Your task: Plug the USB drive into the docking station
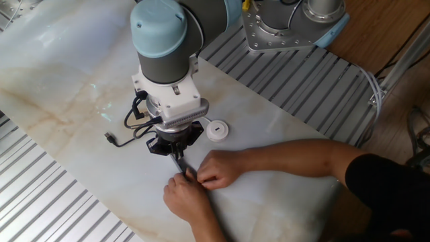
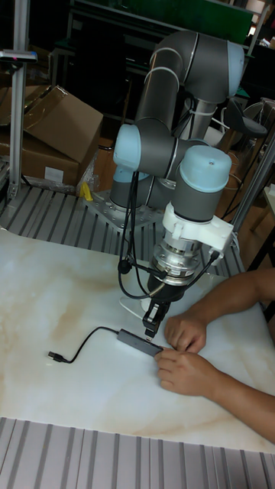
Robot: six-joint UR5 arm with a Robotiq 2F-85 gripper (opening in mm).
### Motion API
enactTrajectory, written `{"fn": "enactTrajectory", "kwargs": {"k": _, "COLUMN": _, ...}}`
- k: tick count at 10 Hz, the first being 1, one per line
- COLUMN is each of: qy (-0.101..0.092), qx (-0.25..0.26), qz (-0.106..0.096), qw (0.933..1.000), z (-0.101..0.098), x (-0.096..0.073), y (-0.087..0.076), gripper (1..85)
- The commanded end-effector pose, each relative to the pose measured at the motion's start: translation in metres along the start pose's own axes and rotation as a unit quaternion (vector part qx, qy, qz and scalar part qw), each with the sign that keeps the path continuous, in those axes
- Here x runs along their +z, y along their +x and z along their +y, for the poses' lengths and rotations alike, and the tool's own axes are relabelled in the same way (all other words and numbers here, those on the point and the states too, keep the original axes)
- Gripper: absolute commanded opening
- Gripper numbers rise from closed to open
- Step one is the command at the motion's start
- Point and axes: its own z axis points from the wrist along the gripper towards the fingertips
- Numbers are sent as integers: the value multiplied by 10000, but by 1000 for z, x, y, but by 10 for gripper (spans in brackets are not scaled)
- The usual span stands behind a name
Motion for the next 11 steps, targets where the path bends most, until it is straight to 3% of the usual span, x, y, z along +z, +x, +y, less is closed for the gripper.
{"fn": "enactTrajectory", "kwargs": {"k": 1, "qy": -30, "qx": 37, "qz": -46, "qw": 10000, "z": 0, "x": -2, "y": -2, "gripper": 13}}
{"fn": "enactTrajectory", "kwargs": {"k": 11, "qy": -41, "qx": -42, "qz": 2, "qw": 10000, "z": -1, "x": -1, "y": 1, "gripper": 13}}
